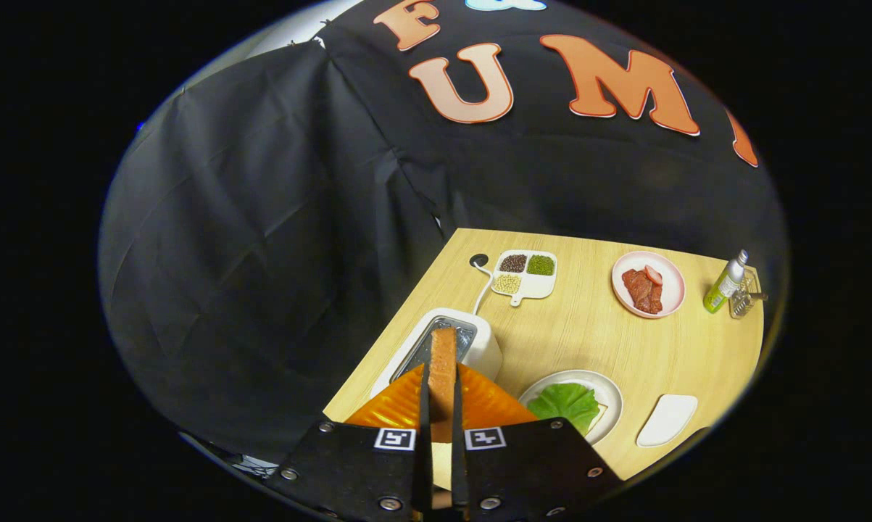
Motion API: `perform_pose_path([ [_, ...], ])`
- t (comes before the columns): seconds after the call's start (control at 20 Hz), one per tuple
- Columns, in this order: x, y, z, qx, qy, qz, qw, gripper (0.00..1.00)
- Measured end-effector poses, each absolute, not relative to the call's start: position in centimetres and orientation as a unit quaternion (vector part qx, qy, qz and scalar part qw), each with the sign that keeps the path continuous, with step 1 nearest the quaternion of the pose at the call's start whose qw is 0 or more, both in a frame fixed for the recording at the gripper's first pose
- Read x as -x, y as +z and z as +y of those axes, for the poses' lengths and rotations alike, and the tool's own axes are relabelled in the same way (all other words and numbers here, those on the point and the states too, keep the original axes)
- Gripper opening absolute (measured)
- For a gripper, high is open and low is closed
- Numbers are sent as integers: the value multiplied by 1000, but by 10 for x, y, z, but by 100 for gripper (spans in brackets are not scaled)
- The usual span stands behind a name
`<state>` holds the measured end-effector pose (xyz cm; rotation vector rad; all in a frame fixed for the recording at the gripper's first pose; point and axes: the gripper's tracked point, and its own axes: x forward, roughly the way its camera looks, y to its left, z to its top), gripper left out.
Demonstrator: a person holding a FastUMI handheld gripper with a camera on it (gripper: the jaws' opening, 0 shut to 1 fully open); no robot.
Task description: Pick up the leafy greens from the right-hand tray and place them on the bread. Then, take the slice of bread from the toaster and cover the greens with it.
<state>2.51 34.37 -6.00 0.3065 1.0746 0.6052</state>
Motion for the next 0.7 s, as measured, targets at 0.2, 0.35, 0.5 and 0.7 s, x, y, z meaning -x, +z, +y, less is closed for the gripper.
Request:
perform_pose_path([
  [0.2, -4, -89, 310, -154, 276, 508, 801, 10],
  [0.35, 8, -116, 289, -184, 277, 522, 785, 11],
  [0.5, 12, -139, 274, -199, 280, 525, 779, 10],
  [0.7, 25, -179, 263, -215, 286, 539, 763, 11],
])
